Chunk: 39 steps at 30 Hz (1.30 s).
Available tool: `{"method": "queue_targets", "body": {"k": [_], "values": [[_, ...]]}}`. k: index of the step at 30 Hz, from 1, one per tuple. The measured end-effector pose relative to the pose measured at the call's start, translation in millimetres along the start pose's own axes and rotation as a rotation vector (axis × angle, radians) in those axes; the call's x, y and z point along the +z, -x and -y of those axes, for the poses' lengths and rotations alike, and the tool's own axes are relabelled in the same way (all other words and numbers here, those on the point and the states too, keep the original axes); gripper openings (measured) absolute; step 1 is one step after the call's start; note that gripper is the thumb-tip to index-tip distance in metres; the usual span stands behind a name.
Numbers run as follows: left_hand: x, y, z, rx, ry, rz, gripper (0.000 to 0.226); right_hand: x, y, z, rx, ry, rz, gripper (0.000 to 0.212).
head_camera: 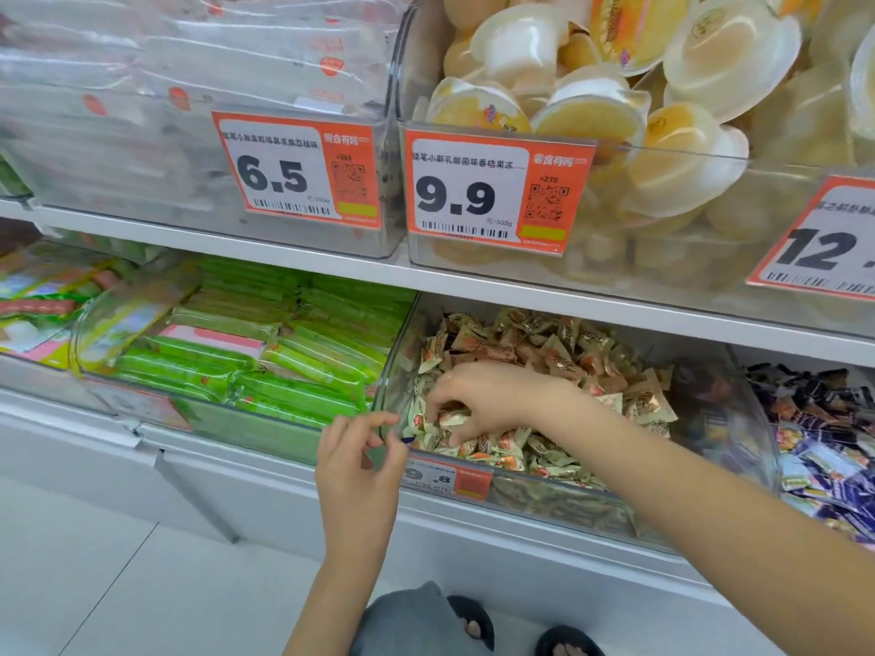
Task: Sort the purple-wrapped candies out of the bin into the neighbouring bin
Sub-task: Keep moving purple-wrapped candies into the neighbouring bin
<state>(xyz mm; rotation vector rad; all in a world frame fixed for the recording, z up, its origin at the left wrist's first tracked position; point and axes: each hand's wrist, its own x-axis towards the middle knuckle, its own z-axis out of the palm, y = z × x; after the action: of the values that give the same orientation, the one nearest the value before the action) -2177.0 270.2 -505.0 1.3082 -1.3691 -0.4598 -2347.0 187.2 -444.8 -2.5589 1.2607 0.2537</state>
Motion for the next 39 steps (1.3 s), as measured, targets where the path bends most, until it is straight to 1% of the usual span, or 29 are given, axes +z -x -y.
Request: {"method": "queue_targets", "body": {"k": [1,5,8,10,11,12,14,15,16,18,21,22,24,26,28,30,31,33,35,36,38,39], "values": [[0,0,1,0.005,0.002,0.001,0.028,2,2,-5,0.019,-0.035,0.008,0.033],[0,-1,4,0.020,0.013,0.007,0.030,-8,24,-31,0.108,-0.183,-0.036,0.018],[1,-2,5,0.017,0.011,0.003,0.031,-19,40,-45,0.222,-0.125,-0.012,0.020],[1,-2,5,0.022,0.016,0.004,0.032,-22,41,-44,0.285,-0.095,0.025,0.026],[0,-2,5,0.023,0.019,0.003,0.032,-21,38,-39,0.297,-0.088,0.030,0.025],[0,-2,5,0.024,0.021,0.000,0.032,-20,33,-32,0.295,-0.071,0.018,0.025],[0,-2,5,0.027,0.021,-0.012,0.033,-15,21,-18,0.299,-0.020,-0.051,0.044],[0,-2,4,0.027,0.024,-0.015,0.033,-11,15,-12,0.301,0.003,-0.088,0.048],[0,-2,4,0.027,0.029,-0.015,0.034,-8,11,-6,0.287,0.011,-0.120,0.048],[0,-2,3,0.027,0.033,-0.014,0.035,1,2,2,0.246,-0.025,-0.130,0.043],[-1,-2,3,0.029,0.040,-0.004,0.039,6,-8,10,0.176,-0.006,-0.105,0.050],[-1,-2,3,0.030,0.044,0.001,0.040,6,-11,10,0.126,0.012,-0.091,0.047],[-2,-2,3,0.034,0.052,0.006,0.040,4,-16,10,0.035,0.003,0.015,0.041],[-3,-2,5,0.031,0.051,0.013,0.039,6,-22,9,0.025,-0.013,0.105,0.044],[-4,-2,6,0.034,0.046,0.023,0.039,9,-27,9,0.036,0.042,0.124,0.038],[-7,-3,5,0.022,0.039,0.043,0.039,11,-29,8,0.050,0.056,0.058,0.030],[-9,-4,5,0.026,0.030,0.058,0.039,10,-25,7,0.062,-0.017,-0.013,0.030],[-13,-6,3,0.057,-0.008,0.090,0.037,3,-14,6,0.101,-0.324,-0.193,0.028],[-17,-11,-2,0.093,-0.083,0.123,0.023,-5,-4,11,0.106,-0.603,-0.321,0.024],[-18,-13,-5,0.097,-0.126,0.140,0.024,-9,-1,15,0.096,-0.685,-0.335,0.022],[-19,-16,-12,0.093,-0.171,0.144,0.044,-11,0,28,0.059,-0.815,-0.295,0.019],[-19,-17,-16,0.089,-0.182,0.126,0.047,-11,-2,33,0.048,-0.881,-0.273,0.023]]}}
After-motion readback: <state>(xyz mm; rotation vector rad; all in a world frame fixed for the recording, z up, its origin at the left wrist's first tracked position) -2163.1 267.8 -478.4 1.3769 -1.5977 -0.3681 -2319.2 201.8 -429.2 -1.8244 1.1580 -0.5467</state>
